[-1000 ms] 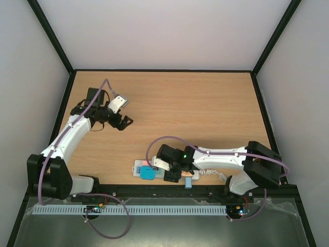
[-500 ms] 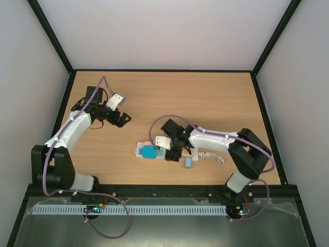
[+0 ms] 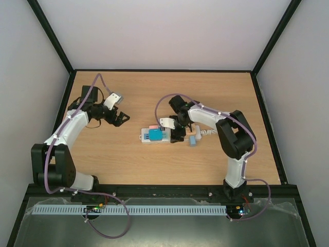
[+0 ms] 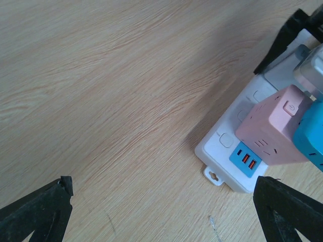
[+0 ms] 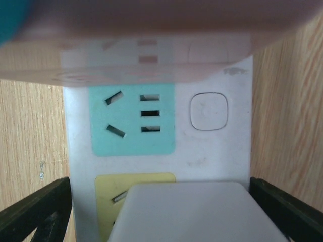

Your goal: Pull the plug off the socket

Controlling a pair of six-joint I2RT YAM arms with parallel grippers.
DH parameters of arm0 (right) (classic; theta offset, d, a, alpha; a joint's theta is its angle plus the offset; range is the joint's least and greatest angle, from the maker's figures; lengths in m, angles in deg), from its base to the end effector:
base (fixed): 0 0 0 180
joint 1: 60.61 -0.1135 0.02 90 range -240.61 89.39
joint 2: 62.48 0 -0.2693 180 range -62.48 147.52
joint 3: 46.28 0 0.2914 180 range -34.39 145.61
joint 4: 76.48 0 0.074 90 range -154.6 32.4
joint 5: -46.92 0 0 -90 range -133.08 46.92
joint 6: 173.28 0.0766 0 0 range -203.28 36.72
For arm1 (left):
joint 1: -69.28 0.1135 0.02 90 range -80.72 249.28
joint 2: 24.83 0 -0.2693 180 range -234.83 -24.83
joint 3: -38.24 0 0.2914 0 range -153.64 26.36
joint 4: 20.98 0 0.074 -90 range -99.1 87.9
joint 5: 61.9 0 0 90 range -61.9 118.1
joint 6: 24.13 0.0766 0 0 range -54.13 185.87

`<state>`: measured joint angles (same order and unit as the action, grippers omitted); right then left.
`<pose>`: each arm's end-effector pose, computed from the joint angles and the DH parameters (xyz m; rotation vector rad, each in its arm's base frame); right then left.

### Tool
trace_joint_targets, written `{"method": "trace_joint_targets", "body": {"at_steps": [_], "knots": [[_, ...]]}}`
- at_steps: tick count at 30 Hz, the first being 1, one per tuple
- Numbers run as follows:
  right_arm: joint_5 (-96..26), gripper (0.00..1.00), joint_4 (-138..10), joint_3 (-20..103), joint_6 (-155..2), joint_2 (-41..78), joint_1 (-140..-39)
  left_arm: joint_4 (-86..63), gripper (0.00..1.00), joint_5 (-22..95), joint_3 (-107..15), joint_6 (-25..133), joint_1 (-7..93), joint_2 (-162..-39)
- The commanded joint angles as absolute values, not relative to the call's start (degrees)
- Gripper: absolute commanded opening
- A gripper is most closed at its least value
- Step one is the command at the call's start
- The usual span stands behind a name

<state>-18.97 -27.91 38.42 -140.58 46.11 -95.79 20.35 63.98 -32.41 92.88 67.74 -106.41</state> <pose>0.3217 0.2651 0.1135 -2.0282 1.8181 0.4900 0.3486 -0.0543 0.2170 0.8194 2.1812 -0.5569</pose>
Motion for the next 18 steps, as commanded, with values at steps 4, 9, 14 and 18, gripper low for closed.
{"method": "trace_joint_targets", "body": {"at_steps": [4, 9, 14, 18], "knots": [[-15.39, 0.98, -21.98, 41.08, -142.35, 48.15, -95.31, 16.29, 1.0, 64.39, -31.25, 95.19, 65.19, -106.21], [-13.36, 0.98, -23.23, 42.4, -139.96, 46.43, -95.25, 15.93, 1.0, 64.71, -31.76, 95.37, 64.1, -106.75], [-11.82, 0.98, -24.65, 43.34, -138.49, 44.44, -95.24, 14.91, 1.0, 63.48, -30.22, 97.51, 61.75, -105.4], [-9.5, 0.98, -26.15, 43.26, -137.43, 42.54, -94.86, 11.82, 1.0, 63.02, -27.49, 98.75, 60.97, -103.31]]}}
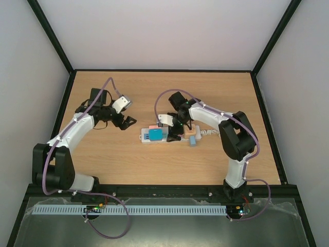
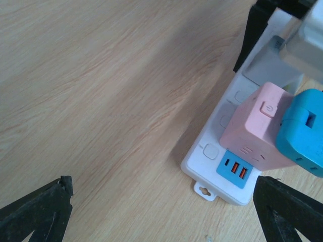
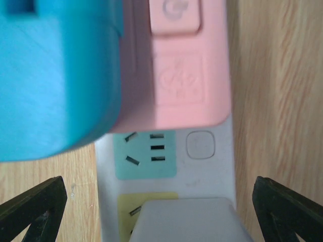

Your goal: Pull the plug off the socket

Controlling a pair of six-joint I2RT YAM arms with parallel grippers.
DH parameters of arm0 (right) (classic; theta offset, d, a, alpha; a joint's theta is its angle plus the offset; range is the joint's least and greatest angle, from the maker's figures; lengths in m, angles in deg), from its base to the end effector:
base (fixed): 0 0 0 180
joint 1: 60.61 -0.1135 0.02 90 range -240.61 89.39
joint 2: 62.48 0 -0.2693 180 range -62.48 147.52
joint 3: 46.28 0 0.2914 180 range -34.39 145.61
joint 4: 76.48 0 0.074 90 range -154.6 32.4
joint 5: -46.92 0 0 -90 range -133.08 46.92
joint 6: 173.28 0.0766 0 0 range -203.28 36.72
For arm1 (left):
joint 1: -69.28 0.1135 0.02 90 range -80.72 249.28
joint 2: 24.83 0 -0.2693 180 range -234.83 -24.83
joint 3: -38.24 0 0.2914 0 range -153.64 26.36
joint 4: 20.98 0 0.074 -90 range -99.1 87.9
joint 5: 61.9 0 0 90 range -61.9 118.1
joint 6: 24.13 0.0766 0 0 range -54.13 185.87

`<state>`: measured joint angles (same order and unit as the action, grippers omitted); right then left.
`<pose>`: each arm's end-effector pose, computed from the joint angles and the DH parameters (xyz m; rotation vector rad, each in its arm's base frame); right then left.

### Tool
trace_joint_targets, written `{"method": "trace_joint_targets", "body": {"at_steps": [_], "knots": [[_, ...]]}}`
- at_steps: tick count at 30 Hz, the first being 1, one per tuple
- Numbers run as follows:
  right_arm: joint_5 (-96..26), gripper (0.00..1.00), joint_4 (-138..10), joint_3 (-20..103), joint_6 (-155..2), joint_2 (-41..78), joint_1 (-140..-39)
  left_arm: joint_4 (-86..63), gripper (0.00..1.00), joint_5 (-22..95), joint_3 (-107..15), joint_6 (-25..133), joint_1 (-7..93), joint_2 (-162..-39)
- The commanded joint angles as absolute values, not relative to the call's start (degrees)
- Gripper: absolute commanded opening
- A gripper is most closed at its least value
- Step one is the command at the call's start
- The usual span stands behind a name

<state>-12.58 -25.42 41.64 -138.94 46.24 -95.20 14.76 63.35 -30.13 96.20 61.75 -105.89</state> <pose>0.3257 0.2718 0.1320 -1.9722 1.7998 0.6371 0.3442 -0.0901 0.2134 0.9942 2.0560 -0.5360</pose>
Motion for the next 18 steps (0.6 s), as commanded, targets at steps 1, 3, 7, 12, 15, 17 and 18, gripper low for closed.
{"method": "trace_joint_targets", "body": {"at_steps": [1, 3, 7, 12, 15, 17, 18], "knots": [[-8.87, 0.98, -26.67, 43.01, -137.22, 42.2, -94.76, 11.74, 1.0, 63.39, -27.06, 99.86, 60.67, -103.07], [-7.54, 0.98, -27.07, 42.74, -137.28, 41.58, -94.62, 12.44, 1.0, 64.63, -26.61, 103.64, 59.68, -102.89], [-3.45, 0.98, -29.72, 39.7, -137.25, 39.83, -94.05, 11.82, 1.0, 65.35, -24.73, 110.41, 55.64, -101.52], [0.83, 0.98, -38.88, 31.39, -135.92, 35.45, -93.92, 6.56, 1.0, 64.89, -22.19, 113.28, 52.38, -101.72], [3.04, 0.98, -42.71, 29.18, -133.75, 35.22, -93.92, 4.08, 1.0, 64.36, -21.27, 114.65, 50.09, -101.7], [3.95, 0.98, -46.12, 27.85, -131.76, 35.39, -93.92, 2.8, 1.0, 65.78, -19.63, 116.5, 49.49, -100.94], [4.32, 0.98, -47.69, 27.18, -130.86, 35.39, -93.92, 2.47, 1.0, 66.48, -18.66, 117.95, 49.42, -100.52]]}}
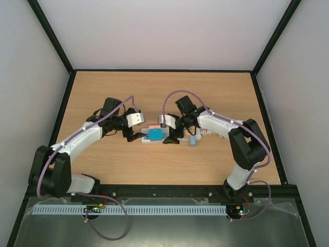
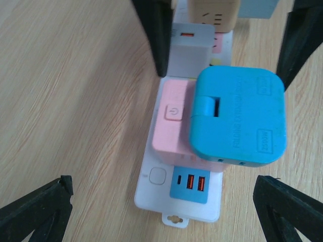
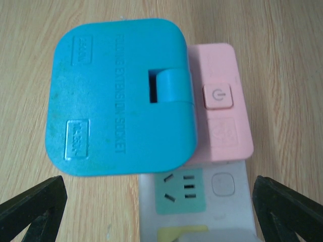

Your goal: Pull the plug off the socket

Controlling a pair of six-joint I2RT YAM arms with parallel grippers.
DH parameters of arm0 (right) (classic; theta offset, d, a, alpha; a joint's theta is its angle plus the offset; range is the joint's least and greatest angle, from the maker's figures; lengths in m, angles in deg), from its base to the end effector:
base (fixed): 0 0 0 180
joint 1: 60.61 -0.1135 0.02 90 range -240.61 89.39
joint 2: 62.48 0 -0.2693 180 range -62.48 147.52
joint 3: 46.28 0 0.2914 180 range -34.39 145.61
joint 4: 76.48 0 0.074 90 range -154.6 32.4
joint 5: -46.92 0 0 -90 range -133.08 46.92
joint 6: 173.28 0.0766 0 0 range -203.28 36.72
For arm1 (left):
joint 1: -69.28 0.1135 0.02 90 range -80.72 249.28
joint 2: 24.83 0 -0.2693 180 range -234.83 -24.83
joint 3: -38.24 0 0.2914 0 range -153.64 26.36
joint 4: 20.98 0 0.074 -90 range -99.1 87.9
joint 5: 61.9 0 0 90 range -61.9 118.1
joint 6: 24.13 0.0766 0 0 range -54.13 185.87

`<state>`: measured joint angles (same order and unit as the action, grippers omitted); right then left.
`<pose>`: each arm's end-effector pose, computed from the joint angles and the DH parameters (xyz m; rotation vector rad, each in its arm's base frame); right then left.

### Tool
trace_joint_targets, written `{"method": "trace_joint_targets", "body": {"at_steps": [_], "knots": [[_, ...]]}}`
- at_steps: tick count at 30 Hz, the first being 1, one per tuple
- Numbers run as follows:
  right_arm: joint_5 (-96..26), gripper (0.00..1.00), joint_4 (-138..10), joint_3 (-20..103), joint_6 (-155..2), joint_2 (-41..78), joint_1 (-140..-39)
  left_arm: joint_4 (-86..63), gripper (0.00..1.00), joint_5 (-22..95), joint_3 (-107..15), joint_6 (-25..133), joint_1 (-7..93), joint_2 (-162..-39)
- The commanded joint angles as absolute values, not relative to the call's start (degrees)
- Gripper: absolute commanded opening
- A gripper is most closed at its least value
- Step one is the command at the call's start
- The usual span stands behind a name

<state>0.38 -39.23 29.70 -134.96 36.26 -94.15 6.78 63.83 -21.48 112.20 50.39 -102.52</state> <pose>0.2996 0.2618 0.1547 -1.8053 1.5858 0.8395 0.3023 -0.1507 0.1892 1.4377 1.7086 -0.4797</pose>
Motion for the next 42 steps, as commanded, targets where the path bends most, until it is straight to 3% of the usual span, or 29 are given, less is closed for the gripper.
{"method": "trace_joint_targets", "body": {"at_steps": [1, 20, 42], "knots": [[4.67, 0.98, -49.1, 26.84, -130.02, 35.61, -93.92, 1.94, 1.0, 66.65, -17.68, 119.26, 49.19, -100.13], [5.02, 0.98, -62.24, 21.38, -124.7, 38.08, -94.01, -25.47, 1.0, 52.12, -4.17, 116.14, 39.08, -98.84], [5.7, 0.99, -64.76, 19.49, -124.1, 37.24, -94.09, -43.62, 0.98, 44.55, 3.74, 116.81, 35.3, -96.65]]}}
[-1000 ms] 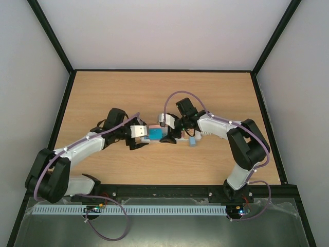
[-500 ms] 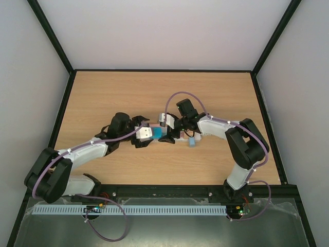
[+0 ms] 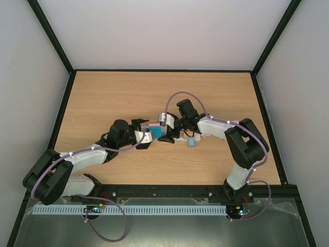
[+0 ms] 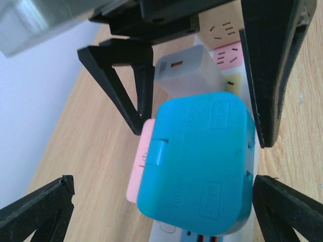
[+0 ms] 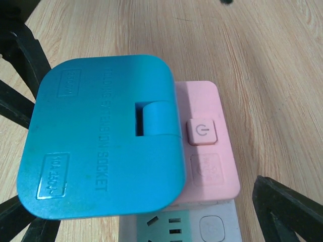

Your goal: Pull the plug off the socket

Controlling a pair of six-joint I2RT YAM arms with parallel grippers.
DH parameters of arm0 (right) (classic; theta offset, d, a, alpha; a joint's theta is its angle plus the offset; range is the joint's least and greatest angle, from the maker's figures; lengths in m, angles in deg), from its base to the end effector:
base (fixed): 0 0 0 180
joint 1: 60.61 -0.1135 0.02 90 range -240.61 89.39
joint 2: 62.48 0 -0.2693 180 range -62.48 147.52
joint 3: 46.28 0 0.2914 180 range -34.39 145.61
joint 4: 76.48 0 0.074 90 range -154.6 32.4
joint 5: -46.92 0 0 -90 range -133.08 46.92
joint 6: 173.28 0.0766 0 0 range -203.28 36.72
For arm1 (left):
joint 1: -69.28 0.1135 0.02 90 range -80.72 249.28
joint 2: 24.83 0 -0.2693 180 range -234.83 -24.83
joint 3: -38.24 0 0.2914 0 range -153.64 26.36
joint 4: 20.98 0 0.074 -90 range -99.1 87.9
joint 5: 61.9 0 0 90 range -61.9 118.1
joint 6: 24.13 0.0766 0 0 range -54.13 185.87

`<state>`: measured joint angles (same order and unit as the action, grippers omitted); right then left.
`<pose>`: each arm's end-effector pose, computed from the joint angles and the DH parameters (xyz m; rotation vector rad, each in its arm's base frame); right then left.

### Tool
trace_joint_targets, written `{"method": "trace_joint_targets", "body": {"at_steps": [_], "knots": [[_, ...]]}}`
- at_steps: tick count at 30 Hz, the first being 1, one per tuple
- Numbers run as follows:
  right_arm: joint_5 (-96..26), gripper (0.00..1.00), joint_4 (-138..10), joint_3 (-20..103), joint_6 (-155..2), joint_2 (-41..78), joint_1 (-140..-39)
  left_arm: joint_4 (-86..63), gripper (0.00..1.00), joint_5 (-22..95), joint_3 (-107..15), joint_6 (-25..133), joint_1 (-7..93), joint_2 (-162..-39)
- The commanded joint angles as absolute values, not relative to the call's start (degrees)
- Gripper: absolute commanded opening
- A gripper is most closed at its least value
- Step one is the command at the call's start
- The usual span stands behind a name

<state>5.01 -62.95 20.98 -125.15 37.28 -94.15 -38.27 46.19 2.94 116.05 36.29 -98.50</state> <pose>0.3005 0.2676 0.1323 -1.6396 1.4807 0.9038 0.2468 -0.1886 0.1382 1.4236 1.2900 -0.1047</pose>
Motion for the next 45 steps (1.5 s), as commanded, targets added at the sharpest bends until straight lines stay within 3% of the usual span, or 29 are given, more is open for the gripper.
{"method": "trace_joint_targets", "body": {"at_steps": [1, 7, 10, 13, 26, 45], "knots": [[5.62, 0.99, -65.01, 19.37, -123.95, 37.2, -94.09, -43.74, 0.96, 44.39, 3.39, 115.79, 35.3, -96.42], [5.3, 0.99, -65.21, 19.04, -123.8, 37.13, -94.09, -42.99, 0.83, 45.59, 2.08, 113.26, 35.33, -96.0], [5.47, 0.99, -65.37, 18.95, -123.63, 37.05, -94.09, -40.92, 0.69, 47.43, 1.18, 113.31, 35.32, -96.2], [5.86, 0.99, -65.75, 18.91, -123.08, 36.85, -94.09, -36.58, 0.62, 50.06, -0.46, 113.03, 35.35, -96.2], [6.13, 0.98, -69.0, 18.59, -120.96, 36.84, -94.06, -22.73, 0.43, 57.53, -8.59, 109.15, 38.01, -97.96], [8.03, 0.93, -73.77, 18.95, -118.75, 38.85, -94.38, -17.71, 0.36, 68.56, -12.61, 102.86, 43.78, -102.96]]}}
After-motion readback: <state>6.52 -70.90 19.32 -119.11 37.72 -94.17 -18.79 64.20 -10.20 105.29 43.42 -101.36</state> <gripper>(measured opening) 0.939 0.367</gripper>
